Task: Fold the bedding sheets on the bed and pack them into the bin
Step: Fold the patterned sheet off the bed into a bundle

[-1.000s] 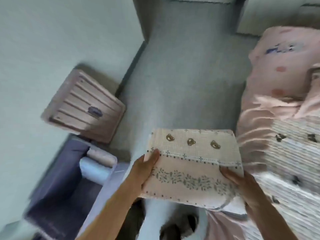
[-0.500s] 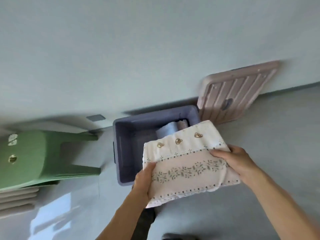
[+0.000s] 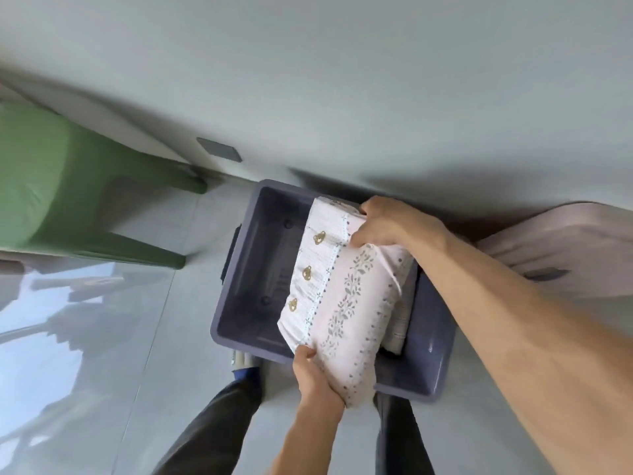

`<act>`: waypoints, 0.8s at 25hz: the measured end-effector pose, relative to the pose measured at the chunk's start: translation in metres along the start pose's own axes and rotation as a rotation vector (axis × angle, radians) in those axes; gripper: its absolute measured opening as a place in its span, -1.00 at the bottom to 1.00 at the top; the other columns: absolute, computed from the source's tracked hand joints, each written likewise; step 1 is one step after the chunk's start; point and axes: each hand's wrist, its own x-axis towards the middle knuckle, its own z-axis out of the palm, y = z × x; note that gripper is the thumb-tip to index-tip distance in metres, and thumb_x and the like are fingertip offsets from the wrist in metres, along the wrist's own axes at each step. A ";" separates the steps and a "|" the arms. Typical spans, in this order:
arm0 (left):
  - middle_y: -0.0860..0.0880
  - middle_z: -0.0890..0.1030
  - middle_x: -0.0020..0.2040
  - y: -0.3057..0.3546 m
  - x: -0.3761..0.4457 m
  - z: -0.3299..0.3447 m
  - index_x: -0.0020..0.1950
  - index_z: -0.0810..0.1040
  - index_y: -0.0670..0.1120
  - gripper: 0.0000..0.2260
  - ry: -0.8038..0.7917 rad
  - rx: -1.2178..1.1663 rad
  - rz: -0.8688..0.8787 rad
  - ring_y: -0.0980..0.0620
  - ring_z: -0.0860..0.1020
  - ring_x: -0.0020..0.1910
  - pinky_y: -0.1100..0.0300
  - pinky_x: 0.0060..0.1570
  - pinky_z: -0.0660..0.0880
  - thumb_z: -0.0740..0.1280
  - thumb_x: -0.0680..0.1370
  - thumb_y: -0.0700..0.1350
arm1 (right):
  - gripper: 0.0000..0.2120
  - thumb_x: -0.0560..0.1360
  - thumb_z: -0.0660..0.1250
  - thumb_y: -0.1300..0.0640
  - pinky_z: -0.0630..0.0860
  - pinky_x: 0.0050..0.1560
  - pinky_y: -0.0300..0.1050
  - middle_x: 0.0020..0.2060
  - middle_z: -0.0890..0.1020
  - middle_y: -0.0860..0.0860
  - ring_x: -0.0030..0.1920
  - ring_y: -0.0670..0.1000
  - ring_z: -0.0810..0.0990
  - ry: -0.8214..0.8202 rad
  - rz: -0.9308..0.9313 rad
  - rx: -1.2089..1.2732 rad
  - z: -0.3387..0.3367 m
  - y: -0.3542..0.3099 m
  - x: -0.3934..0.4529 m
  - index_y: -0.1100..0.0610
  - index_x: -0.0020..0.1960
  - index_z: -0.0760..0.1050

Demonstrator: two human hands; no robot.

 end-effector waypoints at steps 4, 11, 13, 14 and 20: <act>-0.09 0.65 0.07 0.001 0.090 0.043 0.13 0.62 -0.01 -0.67 0.031 -0.194 0.076 -0.19 0.58 0.08 -0.07 0.15 0.50 0.21 0.47 0.04 | -0.53 0.36 0.51 -0.10 0.57 0.00 0.02 -0.01 0.61 0.04 -0.06 0.09 0.58 0.021 -0.092 -0.116 0.043 0.040 0.097 0.13 0.12 0.48; 0.01 0.70 -0.07 -0.016 0.192 0.066 -0.06 0.66 0.00 -0.76 0.152 -0.386 0.094 -0.10 0.63 -0.04 0.04 0.00 0.55 0.24 0.43 0.00 | -0.50 0.36 0.51 -0.15 0.54 0.00 -0.04 -0.01 0.64 -0.03 -0.01 0.06 0.61 -0.033 -0.300 -0.127 0.109 0.074 0.196 0.05 0.20 0.51; 0.02 0.70 -0.11 -0.009 0.209 0.066 -0.07 0.65 -0.01 -0.79 0.162 -0.452 0.135 -0.08 0.63 -0.08 0.07 -0.08 0.56 0.25 0.44 -0.02 | -0.42 0.38 0.50 -0.16 0.50 0.05 -0.10 0.12 0.64 -0.01 0.10 0.06 0.61 -0.058 -0.349 -0.076 0.118 0.074 0.216 0.01 0.32 0.47; 0.02 0.69 -0.12 -0.004 0.217 0.069 -0.04 0.65 -0.02 -0.78 0.160 -0.449 0.145 -0.08 0.63 -0.09 0.07 -0.06 0.55 0.24 0.46 -0.04 | -0.37 0.39 0.50 -0.17 0.45 0.05 -0.15 0.21 0.61 -0.02 0.16 0.05 0.58 -0.065 -0.370 -0.055 0.123 0.075 0.225 -0.01 0.39 0.43; -0.08 0.63 -0.05 -0.007 0.277 0.083 -0.01 0.58 -0.11 -0.74 0.163 -0.203 -0.034 -0.12 0.58 -0.10 0.06 -0.08 0.53 0.14 0.61 -0.04 | -0.78 0.52 0.30 0.05 0.41 -0.06 -0.11 0.17 0.59 0.06 0.10 0.13 0.56 0.009 -0.151 -0.373 0.163 0.109 0.256 0.01 0.15 0.50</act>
